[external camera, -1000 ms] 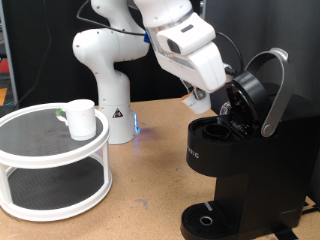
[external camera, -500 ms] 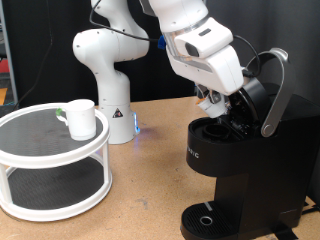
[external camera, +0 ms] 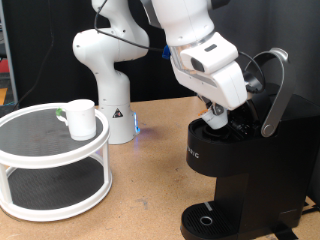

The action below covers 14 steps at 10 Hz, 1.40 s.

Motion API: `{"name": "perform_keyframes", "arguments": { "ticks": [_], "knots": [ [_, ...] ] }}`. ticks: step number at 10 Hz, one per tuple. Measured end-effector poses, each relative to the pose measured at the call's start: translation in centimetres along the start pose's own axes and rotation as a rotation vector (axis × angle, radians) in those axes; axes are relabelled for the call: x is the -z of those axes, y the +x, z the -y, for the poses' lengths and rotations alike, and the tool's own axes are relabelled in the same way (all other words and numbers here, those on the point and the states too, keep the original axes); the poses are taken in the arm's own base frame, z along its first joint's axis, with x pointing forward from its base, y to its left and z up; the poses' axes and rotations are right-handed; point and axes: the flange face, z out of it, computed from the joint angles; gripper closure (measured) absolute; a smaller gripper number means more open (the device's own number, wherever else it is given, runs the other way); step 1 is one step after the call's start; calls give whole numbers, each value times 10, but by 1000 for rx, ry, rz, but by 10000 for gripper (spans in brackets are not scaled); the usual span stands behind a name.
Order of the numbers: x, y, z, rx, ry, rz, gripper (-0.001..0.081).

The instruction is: Make a cup of coffee with the keurig machine

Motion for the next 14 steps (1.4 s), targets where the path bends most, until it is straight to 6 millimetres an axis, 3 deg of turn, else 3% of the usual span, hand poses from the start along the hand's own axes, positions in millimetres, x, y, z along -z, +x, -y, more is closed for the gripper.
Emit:
{"name": "perform_keyframes", "arguments": {
  "ticks": [5,13,14],
  "knots": [
    [-17,0,-6,-3,-5,24,709],
    [-19,4,-4,-9,-18,64,708],
    [-22,2,-4,-12,-12,71,540]
  ]
}}
